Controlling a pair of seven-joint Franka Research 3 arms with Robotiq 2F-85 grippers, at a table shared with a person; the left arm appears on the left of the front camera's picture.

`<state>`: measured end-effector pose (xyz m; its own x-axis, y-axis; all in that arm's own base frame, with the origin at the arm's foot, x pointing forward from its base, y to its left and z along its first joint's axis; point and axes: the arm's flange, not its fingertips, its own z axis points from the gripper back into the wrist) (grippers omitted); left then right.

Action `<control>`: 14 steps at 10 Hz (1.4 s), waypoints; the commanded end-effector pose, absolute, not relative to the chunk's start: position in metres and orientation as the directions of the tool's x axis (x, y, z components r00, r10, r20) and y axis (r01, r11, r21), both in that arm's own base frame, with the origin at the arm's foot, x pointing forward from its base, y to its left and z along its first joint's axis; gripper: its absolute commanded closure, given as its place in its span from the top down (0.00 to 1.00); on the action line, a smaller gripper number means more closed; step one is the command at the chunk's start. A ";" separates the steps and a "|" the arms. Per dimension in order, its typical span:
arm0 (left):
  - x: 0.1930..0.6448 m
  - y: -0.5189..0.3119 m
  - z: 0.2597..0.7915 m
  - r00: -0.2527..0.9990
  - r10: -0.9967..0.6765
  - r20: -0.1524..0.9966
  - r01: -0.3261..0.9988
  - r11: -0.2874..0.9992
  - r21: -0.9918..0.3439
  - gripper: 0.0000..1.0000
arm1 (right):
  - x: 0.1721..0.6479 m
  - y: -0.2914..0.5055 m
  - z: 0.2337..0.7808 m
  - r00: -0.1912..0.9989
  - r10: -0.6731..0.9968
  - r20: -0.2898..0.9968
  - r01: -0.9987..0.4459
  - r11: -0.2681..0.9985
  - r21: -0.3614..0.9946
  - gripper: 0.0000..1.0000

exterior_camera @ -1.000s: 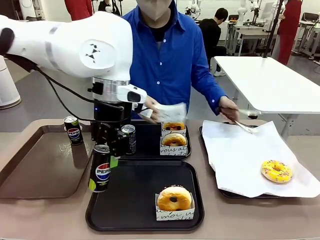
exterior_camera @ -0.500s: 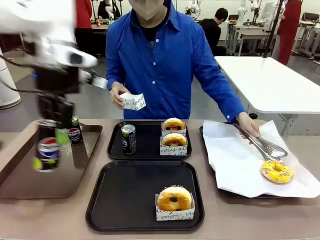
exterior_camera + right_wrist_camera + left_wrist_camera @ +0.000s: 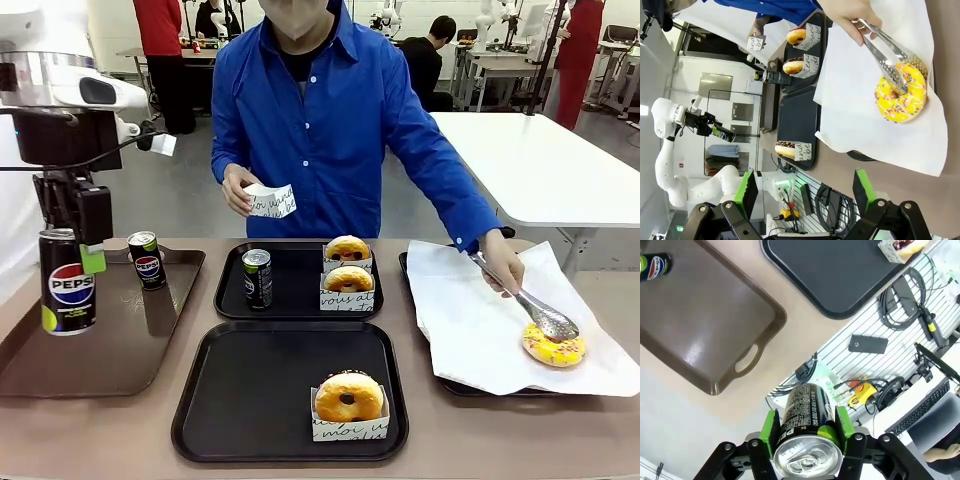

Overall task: Set up donuts and drinks on trays.
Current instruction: Pick up one Pepsi coke from the Handle tray and place it on the Flat Tray without a Pepsi coke.

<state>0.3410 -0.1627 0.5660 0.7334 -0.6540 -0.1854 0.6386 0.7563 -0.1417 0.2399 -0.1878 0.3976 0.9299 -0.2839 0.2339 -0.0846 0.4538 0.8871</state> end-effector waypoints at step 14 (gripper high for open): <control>0.350 -0.236 0.545 0.687 -0.698 -0.201 0.712 0.702 -0.006 0.57 | 0.241 -0.188 0.397 0.925 -0.286 0.248 -0.104 0.438 0.893 1.00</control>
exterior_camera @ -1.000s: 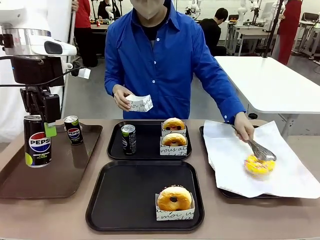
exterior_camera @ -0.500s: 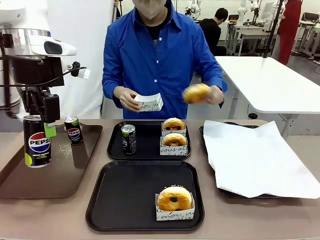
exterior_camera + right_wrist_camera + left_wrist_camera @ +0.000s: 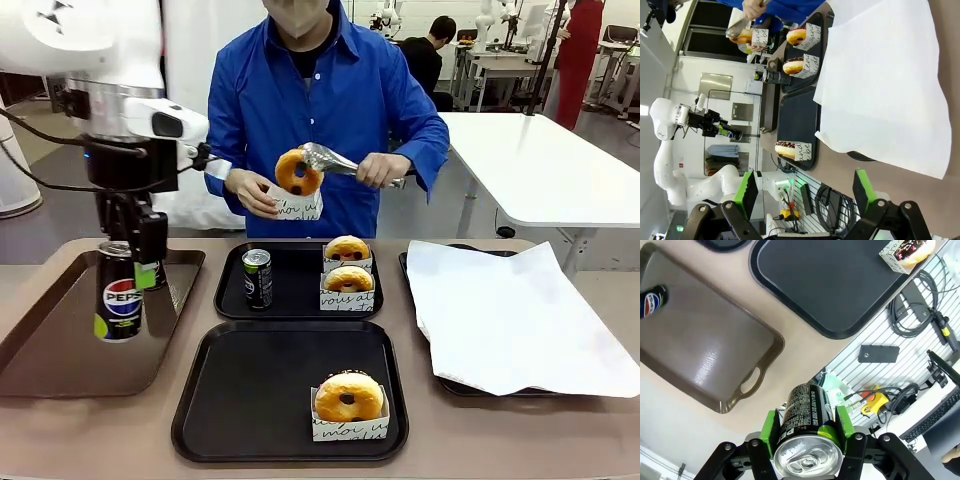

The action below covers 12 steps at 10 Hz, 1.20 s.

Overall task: Set up donuts and drinks on trays.
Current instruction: Pick up one Pepsi coke from the Handle tray and place it on the Flat Tray without a Pepsi coke.

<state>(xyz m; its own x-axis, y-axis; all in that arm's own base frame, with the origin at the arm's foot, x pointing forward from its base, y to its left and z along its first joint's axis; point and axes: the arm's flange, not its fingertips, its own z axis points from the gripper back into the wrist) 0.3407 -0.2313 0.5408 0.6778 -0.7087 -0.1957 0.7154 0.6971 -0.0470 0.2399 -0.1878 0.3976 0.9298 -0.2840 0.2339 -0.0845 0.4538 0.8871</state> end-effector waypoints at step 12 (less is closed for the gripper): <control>0.348 -0.276 0.512 0.635 -0.752 -0.176 0.741 0.657 -0.135 0.57 | 0.241 -0.188 0.397 0.925 -0.286 0.248 -0.104 0.438 0.893 1.00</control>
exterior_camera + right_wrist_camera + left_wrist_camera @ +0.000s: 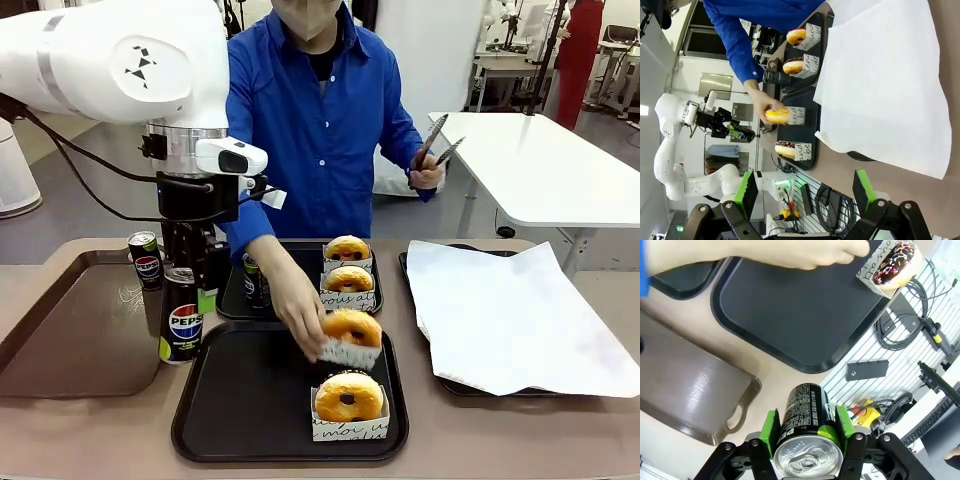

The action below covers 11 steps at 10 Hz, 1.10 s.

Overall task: Set up donuts and drinks on trays.
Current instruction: Pick up one Pepsi coke from the Handle tray and place it on the Flat Tray without a Pepsi coke.

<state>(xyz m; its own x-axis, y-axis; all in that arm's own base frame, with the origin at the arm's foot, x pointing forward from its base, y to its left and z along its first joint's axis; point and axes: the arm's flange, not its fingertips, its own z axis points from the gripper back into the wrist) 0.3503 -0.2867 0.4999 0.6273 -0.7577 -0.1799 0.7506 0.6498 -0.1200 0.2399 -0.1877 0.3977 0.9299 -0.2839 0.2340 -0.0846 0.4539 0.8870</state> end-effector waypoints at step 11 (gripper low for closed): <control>0.324 -0.250 0.554 0.614 -0.783 -0.104 0.778 0.622 -0.090 0.57 | 0.241 -0.188 0.397 0.925 -0.286 0.248 -0.104 0.438 0.893 1.00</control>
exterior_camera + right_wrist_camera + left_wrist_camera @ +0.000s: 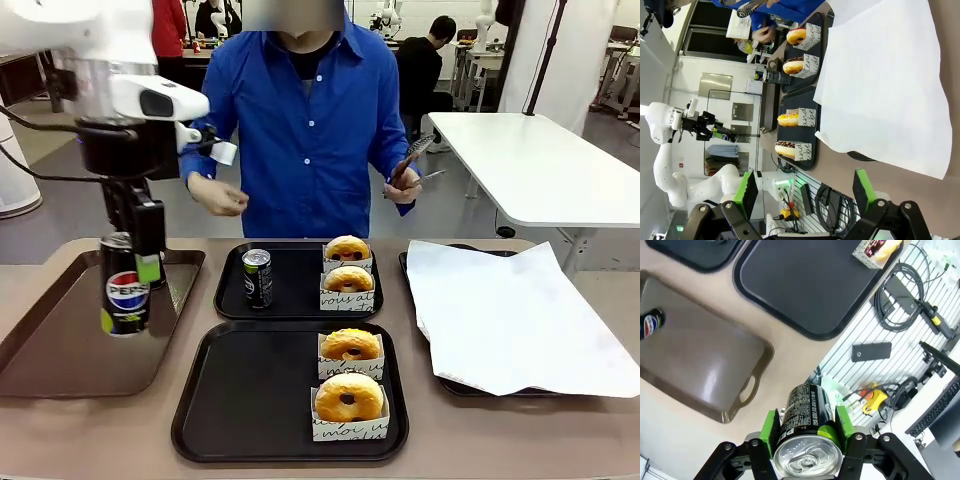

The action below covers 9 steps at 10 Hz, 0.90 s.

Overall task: Set up donuts and drinks on trays.
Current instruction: Pick up one Pepsi coke from the Handle tray and place it on the Flat Tray without a Pepsi coke.

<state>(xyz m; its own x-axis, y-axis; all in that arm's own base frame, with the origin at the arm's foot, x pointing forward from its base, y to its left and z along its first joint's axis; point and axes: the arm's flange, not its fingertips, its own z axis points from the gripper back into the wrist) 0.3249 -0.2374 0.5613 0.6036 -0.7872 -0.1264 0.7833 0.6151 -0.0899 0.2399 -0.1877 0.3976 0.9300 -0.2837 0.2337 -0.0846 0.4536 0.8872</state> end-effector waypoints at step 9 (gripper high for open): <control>0.324 -0.313 0.458 0.591 -0.805 0.058 0.807 0.587 -0.068 0.57 | 0.241 -0.188 0.397 0.925 -0.286 0.248 -0.104 0.438 0.893 1.00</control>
